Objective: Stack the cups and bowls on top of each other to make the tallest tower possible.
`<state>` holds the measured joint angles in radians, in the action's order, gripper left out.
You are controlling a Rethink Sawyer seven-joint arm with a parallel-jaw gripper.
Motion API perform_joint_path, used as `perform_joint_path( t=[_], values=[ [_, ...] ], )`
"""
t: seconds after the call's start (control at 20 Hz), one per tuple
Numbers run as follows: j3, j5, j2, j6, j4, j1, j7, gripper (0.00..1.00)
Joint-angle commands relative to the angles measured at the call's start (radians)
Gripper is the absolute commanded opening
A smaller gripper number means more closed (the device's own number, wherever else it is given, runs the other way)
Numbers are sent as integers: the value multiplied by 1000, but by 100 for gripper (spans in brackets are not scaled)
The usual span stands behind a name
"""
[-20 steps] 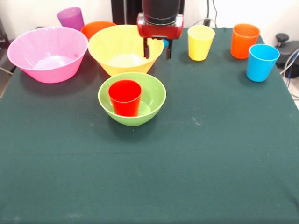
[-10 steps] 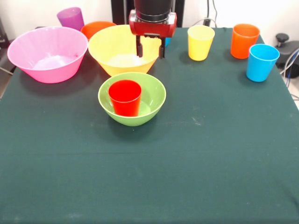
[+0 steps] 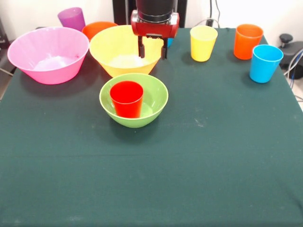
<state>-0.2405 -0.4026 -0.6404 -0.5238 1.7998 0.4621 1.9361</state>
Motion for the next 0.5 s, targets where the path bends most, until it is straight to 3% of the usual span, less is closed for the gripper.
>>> perform_joint_path(
  t=[0.05,0.5],
  values=[
    [-8,-27,69,50,-27,-26,53,100],
    [11,-43,118,72,-72,-41,54,100]
  ],
)
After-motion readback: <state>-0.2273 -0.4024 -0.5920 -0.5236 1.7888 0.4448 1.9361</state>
